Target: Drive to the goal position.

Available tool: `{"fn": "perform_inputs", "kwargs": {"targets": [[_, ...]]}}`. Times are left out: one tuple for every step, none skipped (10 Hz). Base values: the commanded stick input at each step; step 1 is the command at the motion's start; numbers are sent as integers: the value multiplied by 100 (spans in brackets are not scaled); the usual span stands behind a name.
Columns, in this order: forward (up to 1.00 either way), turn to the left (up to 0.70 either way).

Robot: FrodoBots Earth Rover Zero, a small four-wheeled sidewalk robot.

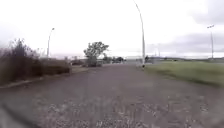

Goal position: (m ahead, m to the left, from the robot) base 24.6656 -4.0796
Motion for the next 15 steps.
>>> {"fn": "perform_inputs", "kwargs": {"targets": [[100, -38], [100, -40], [100, -40], [100, -40], [100, -40], [100, -28], [100, -9], [100, 0], [100, 0], [100, 0], [100, 0], [100, 0], [100, 0], [100, -4], [100, -22]]}}
